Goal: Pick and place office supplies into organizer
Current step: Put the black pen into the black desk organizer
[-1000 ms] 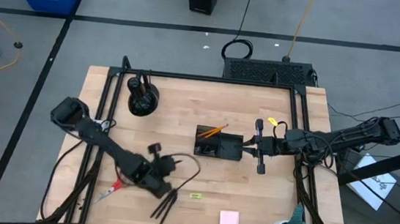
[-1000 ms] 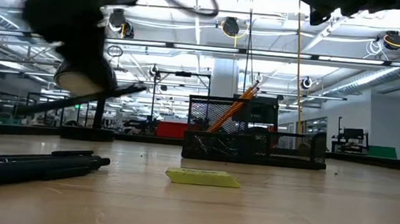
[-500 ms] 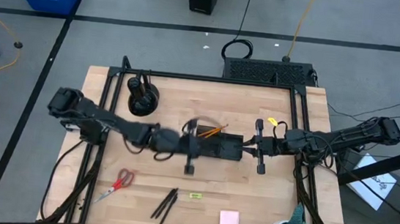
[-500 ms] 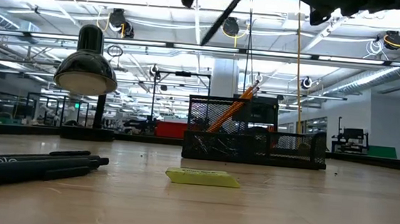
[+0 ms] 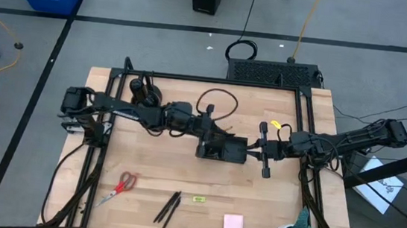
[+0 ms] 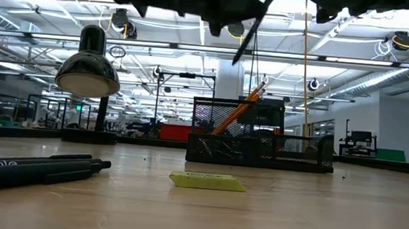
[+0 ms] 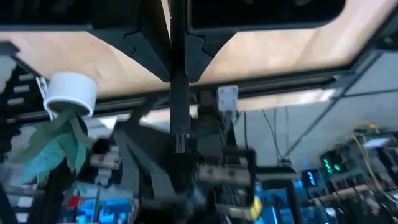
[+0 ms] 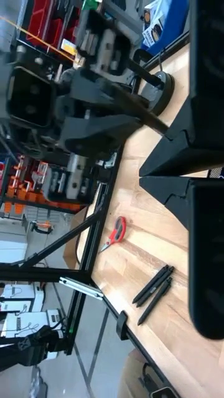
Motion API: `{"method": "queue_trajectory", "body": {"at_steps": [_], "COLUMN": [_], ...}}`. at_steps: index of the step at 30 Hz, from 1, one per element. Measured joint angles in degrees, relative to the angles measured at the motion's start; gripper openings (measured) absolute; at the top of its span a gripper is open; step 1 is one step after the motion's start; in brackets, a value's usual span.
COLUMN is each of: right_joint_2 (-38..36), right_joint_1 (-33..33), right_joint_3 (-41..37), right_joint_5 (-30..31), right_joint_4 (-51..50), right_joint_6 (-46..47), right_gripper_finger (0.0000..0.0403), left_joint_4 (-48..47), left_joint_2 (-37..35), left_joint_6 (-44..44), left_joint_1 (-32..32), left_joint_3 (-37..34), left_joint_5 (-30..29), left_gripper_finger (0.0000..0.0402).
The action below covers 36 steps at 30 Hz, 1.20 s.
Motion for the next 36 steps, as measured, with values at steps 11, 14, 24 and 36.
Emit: {"method": "queue_trajectory", "body": {"at_steps": [11, 14, 24, 36], "right_joint_2": [0.0, 0.0, 0.0, 0.0], "right_joint_1": [0.0, 0.0, 0.0, 0.0], "right_joint_3": [0.0, 0.0, 0.0, 0.0], "right_joint_5": [0.0, 0.1, 0.2, 0.2], "right_joint_4": [-0.1, -0.1, -0.2, -0.6], "right_joint_6": [-0.1, -0.2, -0.8, -1.4], "right_gripper_finger": [0.0000, 0.0000, 0.0000, 0.0000], "left_joint_4": [-0.4, -0.4, 2.5, -6.9], "left_joint_2": [8.0, 8.1, 4.6, 6.2], "left_joint_6": [-0.6, 0.1, 3.8, 1.4], "left_joint_1": [4.0, 4.4, 5.3, 9.3], "left_joint_3": [0.0, 0.0, 0.1, 0.0], "left_joint_5": [0.5, 0.5, 4.8, 5.7], "left_gripper_finger": [0.0018, 0.0022, 0.0012, 0.0009]}}
